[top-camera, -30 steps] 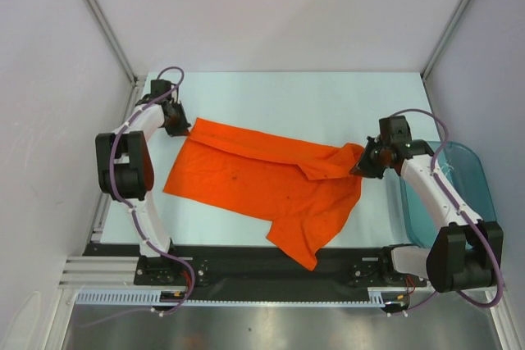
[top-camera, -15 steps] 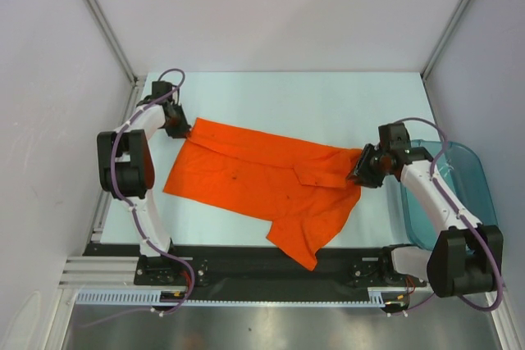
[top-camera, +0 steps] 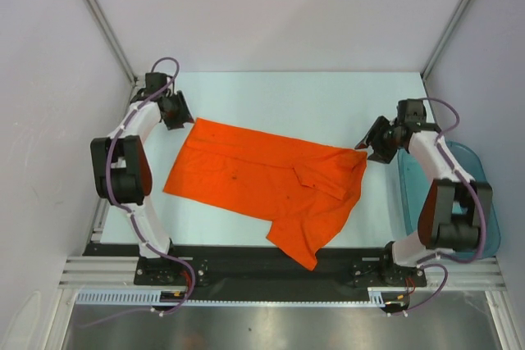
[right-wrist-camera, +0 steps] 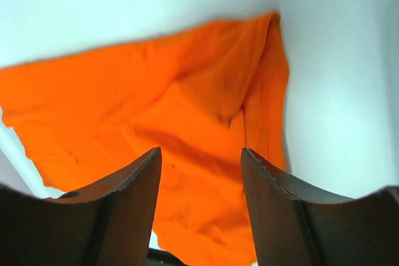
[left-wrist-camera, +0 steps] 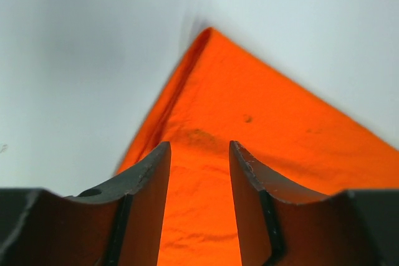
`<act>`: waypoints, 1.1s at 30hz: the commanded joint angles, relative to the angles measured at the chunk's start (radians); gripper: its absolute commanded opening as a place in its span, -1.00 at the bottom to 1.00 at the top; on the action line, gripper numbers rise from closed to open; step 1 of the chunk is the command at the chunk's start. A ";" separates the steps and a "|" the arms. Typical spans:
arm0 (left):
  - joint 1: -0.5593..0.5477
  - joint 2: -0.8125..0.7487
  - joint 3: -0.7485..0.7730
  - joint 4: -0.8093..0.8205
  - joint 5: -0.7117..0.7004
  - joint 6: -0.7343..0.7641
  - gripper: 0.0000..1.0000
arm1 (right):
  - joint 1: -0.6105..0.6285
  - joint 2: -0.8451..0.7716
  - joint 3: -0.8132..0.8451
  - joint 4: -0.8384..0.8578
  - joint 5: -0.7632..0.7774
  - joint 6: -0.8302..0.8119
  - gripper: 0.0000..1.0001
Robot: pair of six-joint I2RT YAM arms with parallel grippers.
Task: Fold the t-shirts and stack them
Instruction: Fold the tshirt
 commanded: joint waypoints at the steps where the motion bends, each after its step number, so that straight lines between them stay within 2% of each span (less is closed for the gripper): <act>1: -0.009 0.029 0.060 0.053 0.104 -0.038 -0.05 | -0.021 0.114 0.076 0.067 -0.044 -0.027 0.16; 5: -0.012 0.114 0.113 0.057 0.196 -0.056 -0.10 | -0.035 0.240 0.133 0.076 -0.032 -0.016 -0.03; 19: -0.012 0.266 0.201 0.033 0.236 -0.064 -0.11 | -0.043 0.363 0.137 0.150 0.017 -0.020 -0.04; 22: -0.012 0.280 0.201 0.033 0.234 -0.053 -0.11 | -0.043 0.394 0.147 0.147 0.034 -0.039 -0.23; 23: -0.012 0.281 0.199 0.033 0.234 -0.052 -0.11 | -0.043 0.397 0.150 0.136 0.054 -0.043 -0.35; 29: -0.012 0.245 0.186 0.016 0.192 -0.029 -0.12 | -0.038 0.408 0.145 0.104 0.161 -0.097 -0.52; 30: -0.012 0.232 0.183 0.014 0.185 -0.029 -0.13 | -0.034 0.408 0.153 0.095 0.172 -0.103 -0.52; 33: -0.016 0.154 0.149 0.010 0.164 -0.039 -0.08 | 0.006 0.399 0.198 0.044 0.244 -0.145 -0.28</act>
